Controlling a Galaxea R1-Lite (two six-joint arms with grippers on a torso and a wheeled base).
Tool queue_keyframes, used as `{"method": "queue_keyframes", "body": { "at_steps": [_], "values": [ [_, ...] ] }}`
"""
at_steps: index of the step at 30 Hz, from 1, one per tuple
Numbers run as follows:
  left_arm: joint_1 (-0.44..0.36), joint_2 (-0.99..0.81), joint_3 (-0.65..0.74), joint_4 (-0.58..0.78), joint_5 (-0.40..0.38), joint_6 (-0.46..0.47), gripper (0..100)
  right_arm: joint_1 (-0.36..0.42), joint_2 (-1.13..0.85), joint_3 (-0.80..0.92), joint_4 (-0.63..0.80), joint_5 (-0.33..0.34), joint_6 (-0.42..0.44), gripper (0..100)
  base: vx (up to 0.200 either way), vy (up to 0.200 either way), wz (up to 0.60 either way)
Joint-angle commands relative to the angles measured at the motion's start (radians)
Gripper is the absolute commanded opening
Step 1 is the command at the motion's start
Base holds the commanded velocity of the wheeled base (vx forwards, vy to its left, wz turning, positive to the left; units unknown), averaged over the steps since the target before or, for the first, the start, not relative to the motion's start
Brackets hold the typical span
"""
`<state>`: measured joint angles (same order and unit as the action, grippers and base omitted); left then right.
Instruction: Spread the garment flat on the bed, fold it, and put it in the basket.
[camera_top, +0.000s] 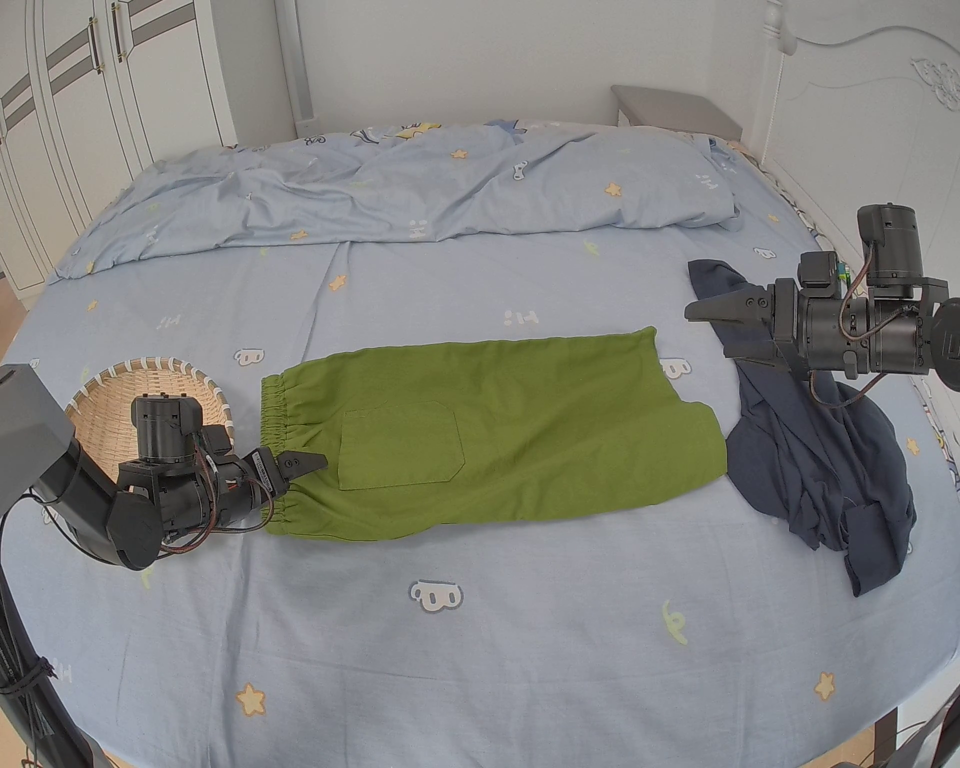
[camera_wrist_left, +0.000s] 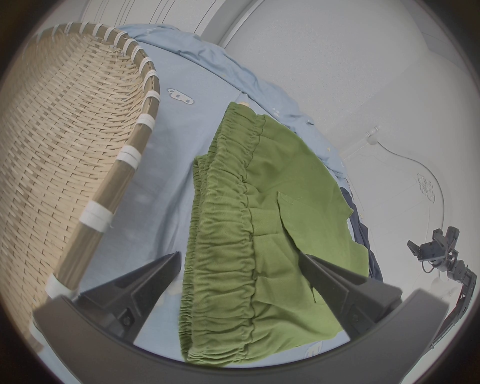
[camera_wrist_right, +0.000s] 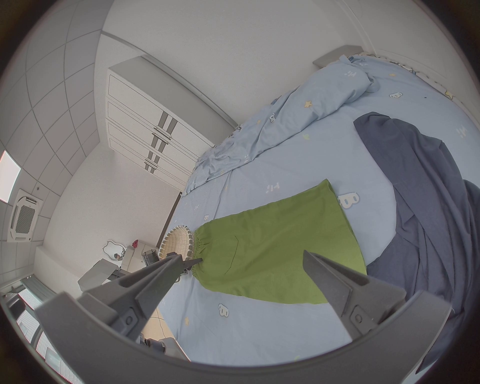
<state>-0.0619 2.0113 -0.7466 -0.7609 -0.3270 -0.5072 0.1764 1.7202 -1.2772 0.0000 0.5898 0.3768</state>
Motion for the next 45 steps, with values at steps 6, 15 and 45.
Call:
{"method": "queue_keyframes", "body": {
  "at_steps": [6, 15, 45],
  "values": [
    [-0.024, 0.023, -0.004, -0.015, 0.006, 0.001, 100, 0.002, 0.002, 0.002, 0.0, 0.001, -0.001, 100, 0.0, 0.0, 0.0],
    [-0.027, 0.044, -0.014, -0.048, 0.006, -0.002, 100, 0.002, 0.001, 0.002, 0.0, 0.002, -0.001, 100, 0.0, 0.0, 0.0],
    [-0.006, -0.085, -0.011, 0.017, 0.005, -0.01, 0, 0.003, -0.005, 0.002, 0.0, 0.004, 0.001, 100, 0.0, 0.0, 0.0]
  ]
}}
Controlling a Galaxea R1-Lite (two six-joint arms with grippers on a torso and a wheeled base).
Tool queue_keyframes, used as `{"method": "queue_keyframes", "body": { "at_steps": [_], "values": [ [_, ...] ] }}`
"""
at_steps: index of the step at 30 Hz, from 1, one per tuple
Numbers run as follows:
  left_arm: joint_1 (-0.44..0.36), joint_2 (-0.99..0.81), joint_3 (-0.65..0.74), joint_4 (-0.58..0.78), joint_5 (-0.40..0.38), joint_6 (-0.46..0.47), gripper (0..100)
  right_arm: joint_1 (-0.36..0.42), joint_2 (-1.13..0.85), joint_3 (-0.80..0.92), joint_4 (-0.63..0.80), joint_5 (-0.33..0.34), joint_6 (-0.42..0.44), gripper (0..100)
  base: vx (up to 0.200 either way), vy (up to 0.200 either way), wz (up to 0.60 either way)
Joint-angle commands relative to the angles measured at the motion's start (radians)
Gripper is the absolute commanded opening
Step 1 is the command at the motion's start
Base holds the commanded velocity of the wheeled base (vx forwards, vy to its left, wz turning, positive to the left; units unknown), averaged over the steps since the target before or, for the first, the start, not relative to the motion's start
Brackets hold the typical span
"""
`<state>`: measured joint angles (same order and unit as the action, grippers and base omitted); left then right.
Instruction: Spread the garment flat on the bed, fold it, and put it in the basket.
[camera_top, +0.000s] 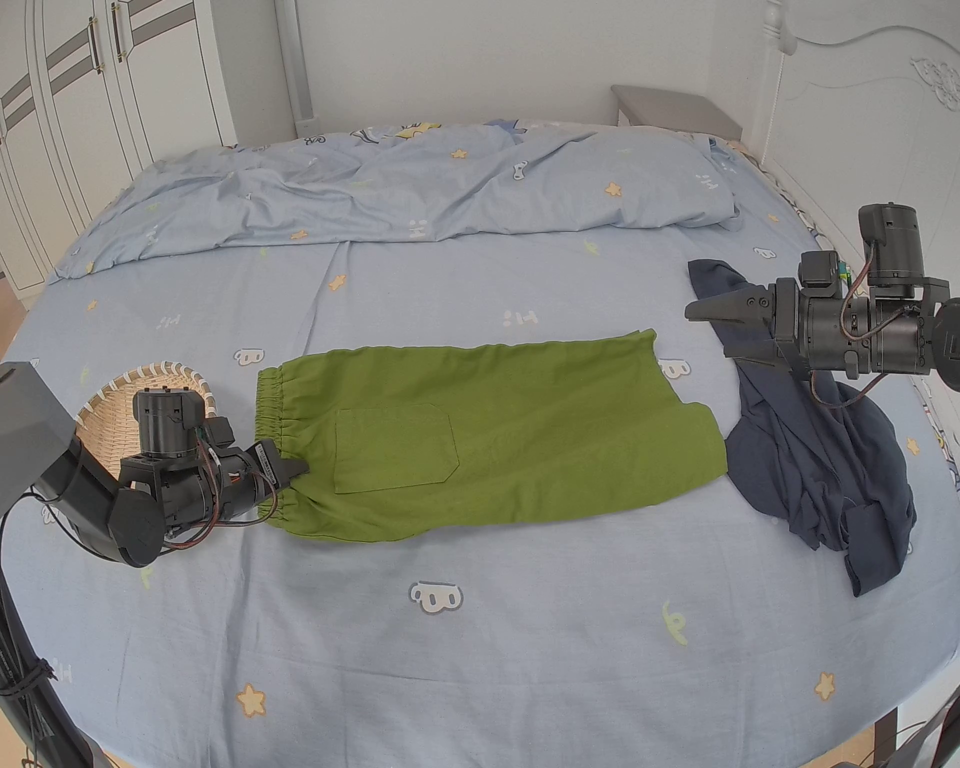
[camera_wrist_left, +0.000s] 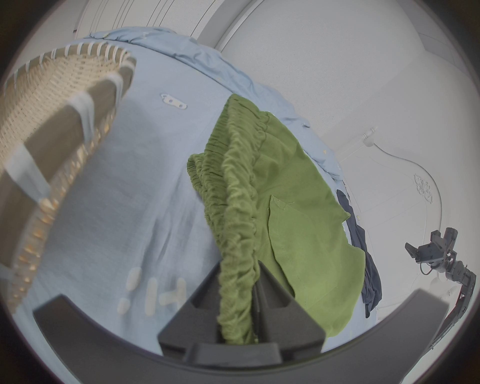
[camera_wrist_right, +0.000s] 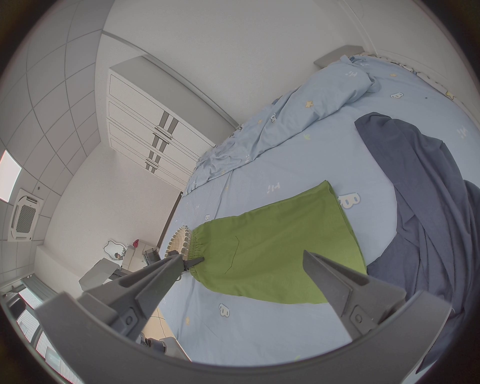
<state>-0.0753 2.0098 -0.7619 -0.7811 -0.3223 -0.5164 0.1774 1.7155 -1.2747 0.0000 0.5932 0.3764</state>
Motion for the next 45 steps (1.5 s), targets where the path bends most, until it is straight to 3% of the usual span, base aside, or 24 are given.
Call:
{"method": "queue_keyframes", "body": {
  "at_steps": [1, 8, 16, 27, 36, 45],
  "values": [
    [0.014, -0.1, 0.003, 0.059, 0.0, 0.002, 0, 0.002, -0.001, 0.0, 0.0, 0.0, 0.001, 100, 0.0, 0.0, 0.0],
    [0.065, -0.169, -0.025, 0.197, -0.011, 0.022, 0, 0.0, 0.001, -0.005, 0.003, -0.001, 0.003, 100, 0.0, 0.0, 0.0],
    [0.088, -0.166, -0.031, 0.235, -0.012, 0.068, 0, -0.009, 0.064, -0.025, 0.005, -0.001, 0.003, 100, 0.0, 0.0, 0.0],
    [0.106, -0.172, -0.046, 0.238, -0.012, 0.068, 0, -0.082, 0.343, -0.282, 0.16, 0.027, -0.005, 100, 0.0, 0.0, 0.0],
    [0.106, -0.172, -0.045, 0.235, -0.012, 0.068, 0, -0.082, 0.527, -0.437, 0.387, 0.039, -0.175, 100, 0.0, 0.0, 0.0],
    [0.103, -0.174, -0.039, 0.235, -0.011, 0.068, 0, -0.087, 0.569, -0.471, 0.413, 0.082, -0.232, 100, 0.0, 0.0, 0.0]
  ]
}}
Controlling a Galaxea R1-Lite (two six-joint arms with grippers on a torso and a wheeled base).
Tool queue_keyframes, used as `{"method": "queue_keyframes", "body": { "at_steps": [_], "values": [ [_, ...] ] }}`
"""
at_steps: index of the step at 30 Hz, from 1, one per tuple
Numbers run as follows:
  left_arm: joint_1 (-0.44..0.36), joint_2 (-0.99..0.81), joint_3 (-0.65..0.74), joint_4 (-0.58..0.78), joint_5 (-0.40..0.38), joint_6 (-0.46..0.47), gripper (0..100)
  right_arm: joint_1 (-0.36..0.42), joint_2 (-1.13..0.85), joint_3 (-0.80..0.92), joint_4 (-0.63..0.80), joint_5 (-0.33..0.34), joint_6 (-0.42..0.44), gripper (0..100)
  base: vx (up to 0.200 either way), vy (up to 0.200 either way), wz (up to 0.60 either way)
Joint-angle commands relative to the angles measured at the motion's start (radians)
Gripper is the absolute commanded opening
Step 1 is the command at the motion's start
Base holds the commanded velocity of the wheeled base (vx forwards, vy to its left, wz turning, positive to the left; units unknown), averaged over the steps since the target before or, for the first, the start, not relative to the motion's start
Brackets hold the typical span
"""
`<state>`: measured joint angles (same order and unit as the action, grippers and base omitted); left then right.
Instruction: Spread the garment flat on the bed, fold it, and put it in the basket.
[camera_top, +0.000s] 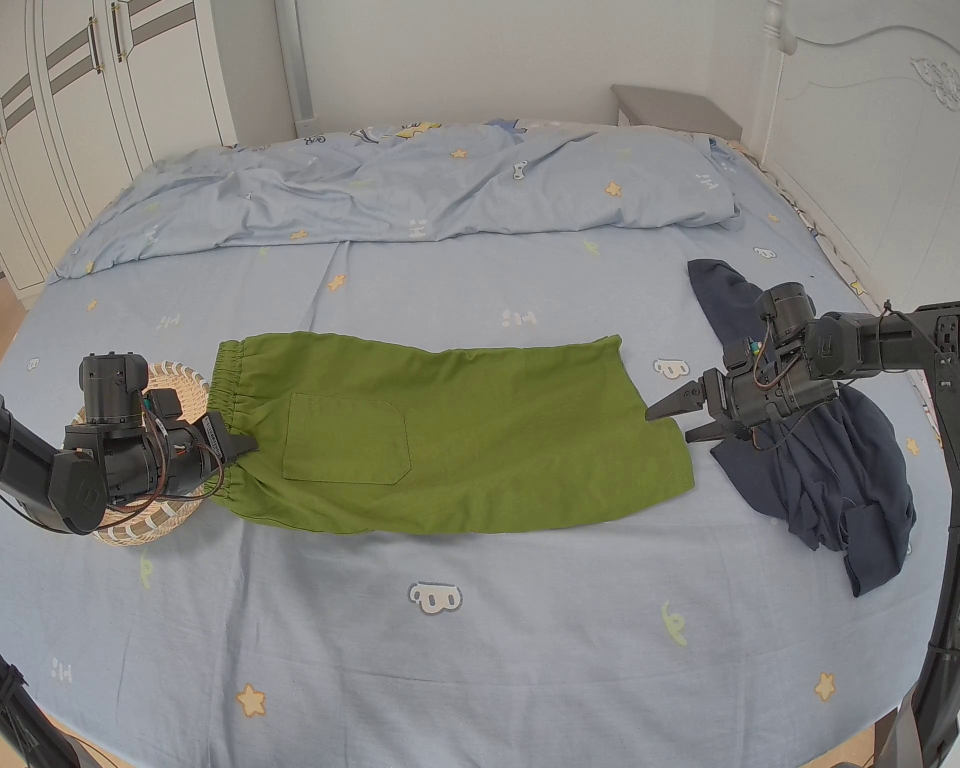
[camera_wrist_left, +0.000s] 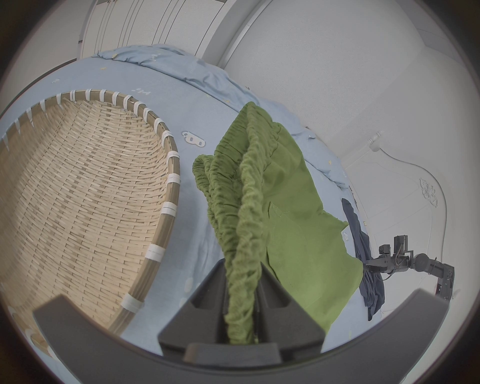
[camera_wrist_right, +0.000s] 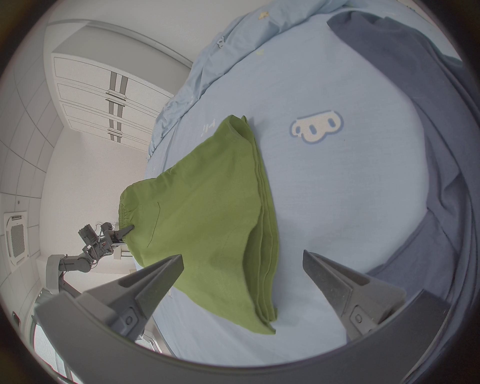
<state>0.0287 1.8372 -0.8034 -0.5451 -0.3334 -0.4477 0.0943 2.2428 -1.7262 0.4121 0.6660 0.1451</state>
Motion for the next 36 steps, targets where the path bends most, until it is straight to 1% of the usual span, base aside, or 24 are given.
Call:
{"method": "queue_keyframes", "body": {
  "at_steps": [1, 9, 10, 12, 16, 29, 30, 36],
  "values": [
    [-0.001, -0.003, 0.003, -0.001, 0.001, 0.0, 0, -0.004, 0.049, -0.027, 0.001, 0.017, 0.001, 100, 0.0, 0.0, 0.0],
    [-0.004, -0.003, 0.004, -0.003, 0.001, 0.0, 0, 0.004, 0.077, -0.055, 0.002, 0.05, 0.008, 100, 0.0, 0.0, 0.0],
    [-0.003, -0.003, 0.004, -0.003, 0.001, 0.0, 0, 0.004, 0.081, -0.059, 0.005, 0.069, 0.014, 100, 0.0, 0.0, 0.0],
    [-0.004, -0.003, 0.004, -0.003, 0.001, -0.002, 0, 0.005, 0.084, -0.066, 0.005, 0.083, 0.03, 100, 0.0, 0.0, 0.0],
    [-0.003, -0.003, 0.004, -0.003, 0.001, -0.002, 0, 0.005, 0.084, -0.073, 0.007, 0.096, 0.056, 100, 0.0, 0.0, 0.0],
    [-0.001, -0.003, 0.003, -0.003, 0.001, -0.002, 0, 0.019, 0.113, -0.076, 0.025, 0.099, 0.054, 100, 0.0, 0.0, 0.0],
    [-0.001, -0.003, 0.003, -0.003, 0.001, -0.002, 0, 0.019, 0.113, -0.081, 0.031, 0.098, 0.054, 0, 0.0, 0.0, 0.0],
    [-0.003, -0.003, 0.003, -0.003, 0.001, -0.002, 0, 0.015, 0.112, -0.089, 0.037, 0.099, 0.054, 0, 0.0, 0.0, 0.0]
  ]
}}
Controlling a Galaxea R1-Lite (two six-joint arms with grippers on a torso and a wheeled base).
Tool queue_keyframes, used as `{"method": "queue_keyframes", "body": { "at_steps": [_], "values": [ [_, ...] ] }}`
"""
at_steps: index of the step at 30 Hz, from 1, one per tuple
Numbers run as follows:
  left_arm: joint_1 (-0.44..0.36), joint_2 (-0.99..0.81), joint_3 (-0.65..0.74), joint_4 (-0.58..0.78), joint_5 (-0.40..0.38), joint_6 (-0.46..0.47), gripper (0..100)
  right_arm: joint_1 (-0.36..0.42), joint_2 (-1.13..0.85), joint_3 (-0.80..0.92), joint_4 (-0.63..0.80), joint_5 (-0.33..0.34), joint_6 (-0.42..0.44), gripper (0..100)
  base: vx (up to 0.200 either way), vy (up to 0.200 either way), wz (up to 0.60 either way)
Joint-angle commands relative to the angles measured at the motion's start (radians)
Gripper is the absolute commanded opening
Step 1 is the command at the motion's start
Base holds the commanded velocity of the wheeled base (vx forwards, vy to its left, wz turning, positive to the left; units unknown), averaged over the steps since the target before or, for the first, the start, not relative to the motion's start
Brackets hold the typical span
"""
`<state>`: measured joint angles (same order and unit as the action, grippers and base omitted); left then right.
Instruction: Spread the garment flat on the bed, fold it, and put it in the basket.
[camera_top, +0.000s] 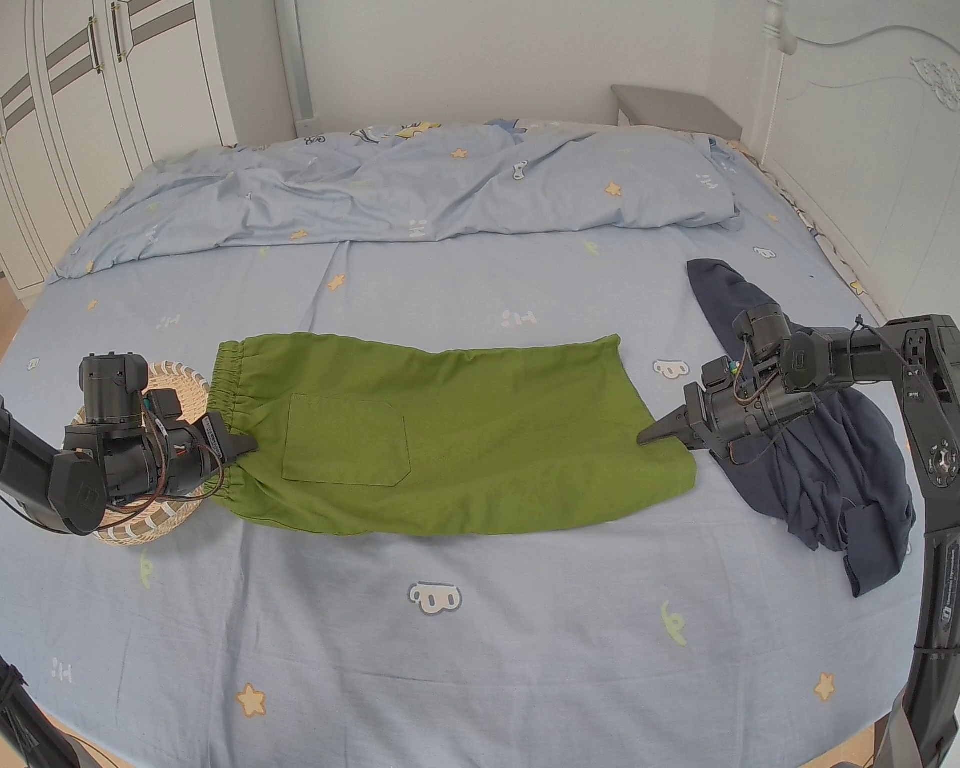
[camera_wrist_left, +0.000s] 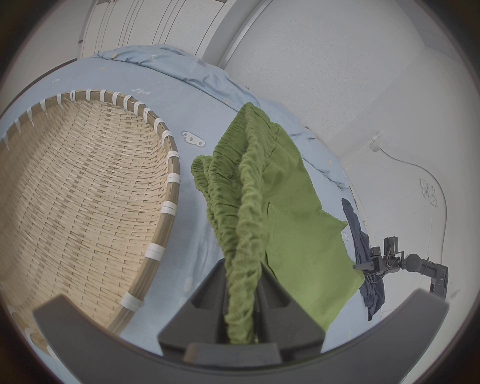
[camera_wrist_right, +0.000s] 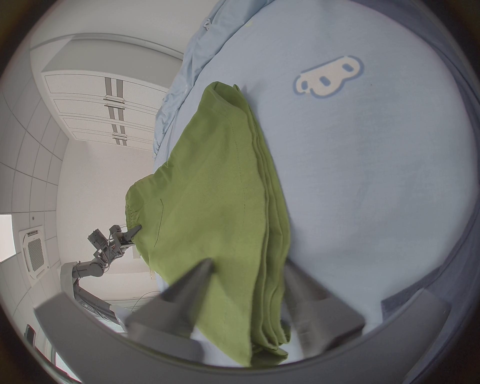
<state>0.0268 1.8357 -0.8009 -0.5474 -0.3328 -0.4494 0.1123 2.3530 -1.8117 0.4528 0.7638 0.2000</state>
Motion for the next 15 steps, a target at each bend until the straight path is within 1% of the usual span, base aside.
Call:
{"method": "queue_keyframes", "body": {
  "at_steps": [1, 6, 7, 10, 15],
  "values": [
    [-0.001, -0.001, 0.0, 0.0, 0.0, 0.0, 0, -0.005, 0.002, -0.003, -0.003, 0.002, -0.001, 0, 0.0, 0.0, 0.0],
    [0.001, -0.001, 0.0, 0.0, 0.0, 0.0, 0, -0.011, -0.004, -0.003, 0.001, 0.005, 0.001, 0, 0.0, 0.0, 0.0],
    [-0.002, 0.0, 0.0, 0.001, 0.0, 0.0, 0, -0.013, -0.015, -0.003, 0.021, 0.029, 0.001, 0, 0.0, 0.0, 0.0],
    [-0.005, 0.002, 0.0, 0.001, 0.0, 0.0, 0, -0.013, -0.038, -0.005, 0.047, 0.048, 0.001, 0, 0.0, 0.0, 0.0],
    [0.002, 0.0, -0.006, 0.007, 0.0, 0.0, 0, -0.017, -0.098, 0.0, 0.093, 0.049, 0.001, 0, 0.0, 0.0, 0.0]
  ]
}}
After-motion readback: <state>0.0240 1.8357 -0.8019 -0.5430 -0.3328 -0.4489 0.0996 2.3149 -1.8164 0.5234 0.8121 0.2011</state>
